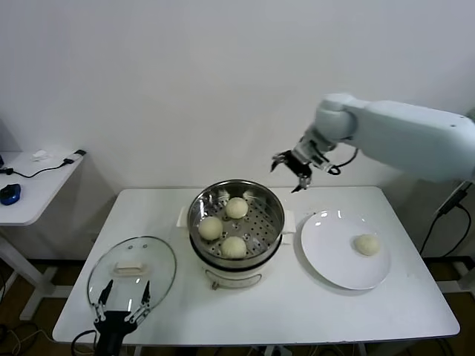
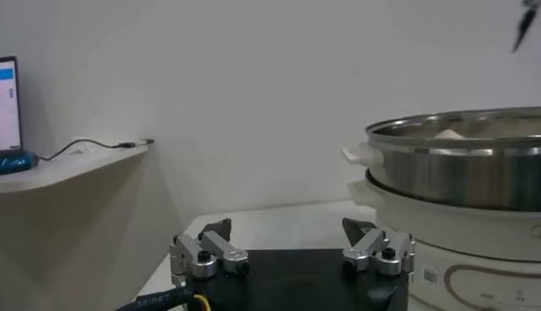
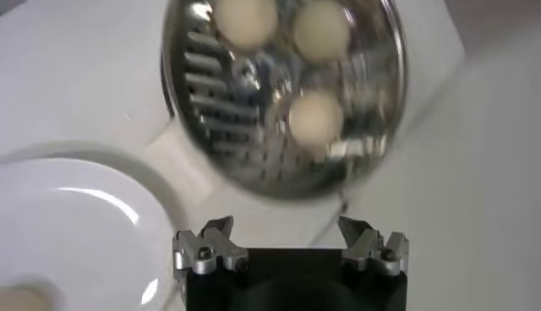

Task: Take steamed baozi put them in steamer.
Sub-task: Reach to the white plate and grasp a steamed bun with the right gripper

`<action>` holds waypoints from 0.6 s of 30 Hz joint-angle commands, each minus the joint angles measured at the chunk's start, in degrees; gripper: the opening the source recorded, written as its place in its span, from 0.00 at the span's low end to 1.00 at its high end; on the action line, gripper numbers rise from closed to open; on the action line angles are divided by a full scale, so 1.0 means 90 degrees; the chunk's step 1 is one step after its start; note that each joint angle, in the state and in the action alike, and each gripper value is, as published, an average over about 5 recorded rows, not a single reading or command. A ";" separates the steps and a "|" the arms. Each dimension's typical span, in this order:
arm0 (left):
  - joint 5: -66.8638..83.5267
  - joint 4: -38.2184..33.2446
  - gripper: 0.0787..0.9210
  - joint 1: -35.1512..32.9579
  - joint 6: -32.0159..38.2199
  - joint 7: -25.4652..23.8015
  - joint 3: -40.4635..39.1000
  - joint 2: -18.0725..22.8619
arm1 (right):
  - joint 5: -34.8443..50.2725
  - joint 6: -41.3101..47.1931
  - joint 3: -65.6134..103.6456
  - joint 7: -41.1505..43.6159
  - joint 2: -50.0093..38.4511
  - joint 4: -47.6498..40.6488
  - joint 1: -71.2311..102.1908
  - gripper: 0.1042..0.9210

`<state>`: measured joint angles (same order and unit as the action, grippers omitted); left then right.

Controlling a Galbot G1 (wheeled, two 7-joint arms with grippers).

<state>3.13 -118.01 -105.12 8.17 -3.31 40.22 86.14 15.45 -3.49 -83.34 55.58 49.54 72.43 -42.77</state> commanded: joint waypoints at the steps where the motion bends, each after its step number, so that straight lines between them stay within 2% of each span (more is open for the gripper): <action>1: -0.0013 -0.0023 0.88 0.0000 -0.0027 -0.0002 0.0009 -0.0018 | 0.0513 0.2025 0.0431 0.0389 -0.1724 -0.0367 0.0901 0.88; 9: -0.0051 -0.0030 0.88 -0.0005 -0.0091 -0.0005 0.0006 0.0021 | -0.0961 0.1560 0.2502 0.0869 -0.1942 -0.1271 0.3233 0.88; 18: -0.0099 -0.0033 0.88 0.0009 -0.0172 -0.0008 0.0001 0.0041 | -0.2340 0.0774 0.4092 0.1009 -0.1410 -0.2382 0.4760 0.88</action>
<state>2.50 -118.25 -105.01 6.87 -3.34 40.25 86.40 4.94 5.53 -61.06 62.58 37.25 59.56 -14.96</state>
